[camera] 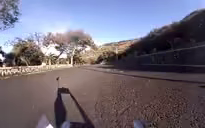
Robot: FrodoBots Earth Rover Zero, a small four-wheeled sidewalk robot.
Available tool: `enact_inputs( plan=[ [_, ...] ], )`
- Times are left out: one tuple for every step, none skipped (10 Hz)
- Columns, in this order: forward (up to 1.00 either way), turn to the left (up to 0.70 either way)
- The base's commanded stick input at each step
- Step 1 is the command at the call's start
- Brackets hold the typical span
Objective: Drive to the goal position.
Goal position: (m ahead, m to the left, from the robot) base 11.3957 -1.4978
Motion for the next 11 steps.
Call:
enact_inputs(
  plan=[
    [0.50, 0.00],
    [0.50, 0.00],
    [0.50, 0.00],
    [0.50, 0.00],
    [0.50, 0.00],
    [0.50, 0.00],
    [0.50, 0.00],
    [0.50, 0.00],
    [0.50, 0.00],
    [0.50, 0.00],
    [0.50, 0.00]
  ],
)
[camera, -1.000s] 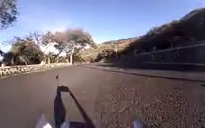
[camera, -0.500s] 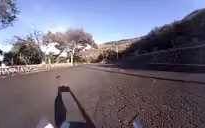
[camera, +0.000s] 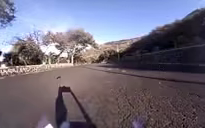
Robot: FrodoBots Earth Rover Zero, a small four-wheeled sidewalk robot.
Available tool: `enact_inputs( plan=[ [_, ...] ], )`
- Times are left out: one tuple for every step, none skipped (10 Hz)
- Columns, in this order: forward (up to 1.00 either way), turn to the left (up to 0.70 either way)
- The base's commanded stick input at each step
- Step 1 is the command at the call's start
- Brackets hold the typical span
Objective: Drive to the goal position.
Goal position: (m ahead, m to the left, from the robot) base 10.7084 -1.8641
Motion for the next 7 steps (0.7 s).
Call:
enact_inputs(
  plan=[
    [0.50, 0.00],
    [0.50, 0.00],
    [0.50, 0.00],
    [0.50, 0.00],
    [0.50, 0.00],
    [0.50, 0.00],
    [0.50, -0.07]
  ],
)
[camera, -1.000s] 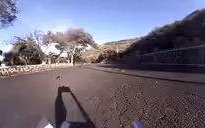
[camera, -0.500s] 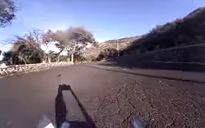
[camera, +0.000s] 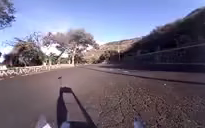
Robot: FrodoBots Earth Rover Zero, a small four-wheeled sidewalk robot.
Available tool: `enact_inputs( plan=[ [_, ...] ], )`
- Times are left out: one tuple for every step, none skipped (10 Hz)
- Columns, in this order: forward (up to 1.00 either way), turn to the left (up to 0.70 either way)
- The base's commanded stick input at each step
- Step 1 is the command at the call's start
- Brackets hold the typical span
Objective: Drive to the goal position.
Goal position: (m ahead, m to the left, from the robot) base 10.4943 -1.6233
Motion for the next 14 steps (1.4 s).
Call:
enact_inputs(
  plan=[
    [0.50, -0.20],
    [0.50, -0.34],
    [0.50, -0.47],
    [0.50, -0.44],
    [0.50, -0.36],
    [0.50, -0.50],
    [0.50, -0.50],
    [0.50, -0.50],
    [0.50, -0.50],
    [0.50, -0.50],
    [0.50, -0.50],
    [0.50, -0.50],
    [0.50, -0.50],
    [0.50, -0.50]
  ],
)
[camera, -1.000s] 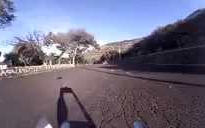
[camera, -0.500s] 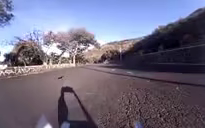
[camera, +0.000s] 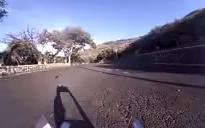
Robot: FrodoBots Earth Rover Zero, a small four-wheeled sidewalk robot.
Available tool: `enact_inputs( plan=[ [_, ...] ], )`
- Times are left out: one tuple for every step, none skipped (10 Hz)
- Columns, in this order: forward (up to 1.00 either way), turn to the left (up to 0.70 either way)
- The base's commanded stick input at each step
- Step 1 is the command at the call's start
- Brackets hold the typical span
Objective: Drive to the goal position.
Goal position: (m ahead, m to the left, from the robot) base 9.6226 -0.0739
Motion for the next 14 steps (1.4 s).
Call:
enact_inputs(
  plan=[
    [0.50, -0.50],
    [0.50, -0.50],
    [0.50, -0.50],
    [0.50, -0.50],
    [0.50, -0.50],
    [0.50, -0.50],
    [0.50, -0.50],
    [0.50, -0.30],
    [0.50, 0.00],
    [0.50, 0.00],
    [0.50, 0.00],
    [0.50, 0.00],
    [0.50, 0.00],
    [0.50, 0.00]
  ],
)
